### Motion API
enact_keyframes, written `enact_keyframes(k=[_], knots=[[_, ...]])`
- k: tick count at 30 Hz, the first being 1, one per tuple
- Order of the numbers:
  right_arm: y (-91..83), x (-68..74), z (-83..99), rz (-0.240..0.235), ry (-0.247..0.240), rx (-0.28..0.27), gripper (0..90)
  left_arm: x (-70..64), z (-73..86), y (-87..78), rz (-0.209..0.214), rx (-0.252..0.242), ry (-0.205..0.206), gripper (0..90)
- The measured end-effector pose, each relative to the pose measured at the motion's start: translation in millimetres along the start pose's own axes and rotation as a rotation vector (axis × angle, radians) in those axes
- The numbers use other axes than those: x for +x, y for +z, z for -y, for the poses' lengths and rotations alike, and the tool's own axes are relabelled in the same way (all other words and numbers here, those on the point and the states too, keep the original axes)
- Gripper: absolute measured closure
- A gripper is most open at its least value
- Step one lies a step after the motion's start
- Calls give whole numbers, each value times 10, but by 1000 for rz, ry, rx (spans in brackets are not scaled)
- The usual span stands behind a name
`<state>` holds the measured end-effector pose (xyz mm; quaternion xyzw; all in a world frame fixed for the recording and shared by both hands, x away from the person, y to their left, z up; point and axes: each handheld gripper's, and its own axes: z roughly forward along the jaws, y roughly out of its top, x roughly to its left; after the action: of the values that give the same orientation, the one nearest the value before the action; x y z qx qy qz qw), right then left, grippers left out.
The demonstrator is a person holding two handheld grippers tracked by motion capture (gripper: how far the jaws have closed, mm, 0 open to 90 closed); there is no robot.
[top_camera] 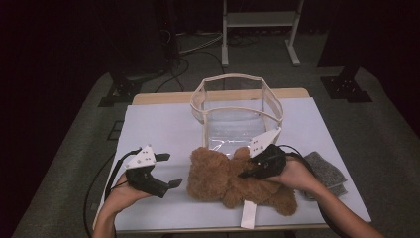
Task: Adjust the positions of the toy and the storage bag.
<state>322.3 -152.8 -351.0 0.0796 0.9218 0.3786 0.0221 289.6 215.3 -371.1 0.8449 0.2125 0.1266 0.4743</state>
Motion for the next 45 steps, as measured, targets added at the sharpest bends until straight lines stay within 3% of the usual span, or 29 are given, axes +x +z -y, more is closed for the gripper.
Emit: enact_keyframes(k=[14, 28, 45], knots=[[-246, 59, -88, 16, 9, -36, 749, 45, 21, -84, -22, -24, -11, 63], [-444, 107, -218, 1, 20, -101, 755, 69, 35, -121, -34, -35, -18, 63], [-463, 115, -235, 6, 29, -145, 777, 79, 39, -126, -34, -37, -22, 63]])
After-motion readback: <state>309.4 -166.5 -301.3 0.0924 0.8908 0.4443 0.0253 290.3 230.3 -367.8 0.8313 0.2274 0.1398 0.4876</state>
